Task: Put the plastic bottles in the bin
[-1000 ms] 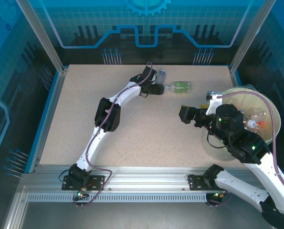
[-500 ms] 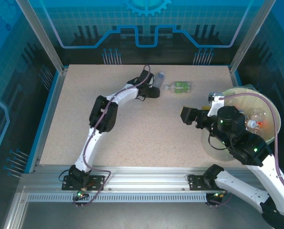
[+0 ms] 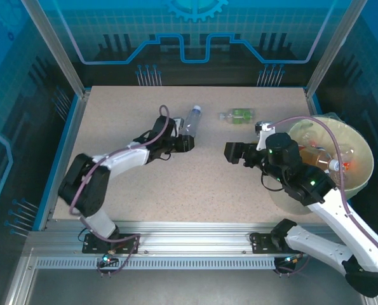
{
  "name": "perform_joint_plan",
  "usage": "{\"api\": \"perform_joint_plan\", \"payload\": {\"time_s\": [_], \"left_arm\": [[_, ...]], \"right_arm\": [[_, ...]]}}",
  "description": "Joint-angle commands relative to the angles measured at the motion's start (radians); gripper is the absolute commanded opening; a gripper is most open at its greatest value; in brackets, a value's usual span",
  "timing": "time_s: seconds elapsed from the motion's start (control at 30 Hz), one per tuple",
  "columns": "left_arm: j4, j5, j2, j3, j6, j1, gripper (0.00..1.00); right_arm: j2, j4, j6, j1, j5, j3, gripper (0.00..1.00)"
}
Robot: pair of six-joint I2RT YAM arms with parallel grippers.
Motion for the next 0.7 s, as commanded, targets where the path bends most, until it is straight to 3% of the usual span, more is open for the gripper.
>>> {"api": "perform_joint_plan", "payload": {"time_s": [0.0,0.27,0.53,0.67], "left_arm": [[0.049,0.065,-0.164,-0.094,-0.017,-0.007,0.34],[-0.019,0.200,-0.484,-0.251,-0.044,-0.009,0.37],[0.218,0.421,-0.644,-0.370,-0.173,-0.011,0.38],[0.242,0.477,-0.652,-0.377,-0.176,-0.039,0.38]], "right_arm": [[0.011,0.082,0.014,0.016,-0.055,0.002,1.00],[0.006,0.057,0.007,0.022,-0.064,0.016,1.00],[-0.034,0.212,0.034,0.023,-0.101,-0.076,1.00],[-0.022,0.380,0.039,0.023,-0.240,-0.125,1.00]]}}
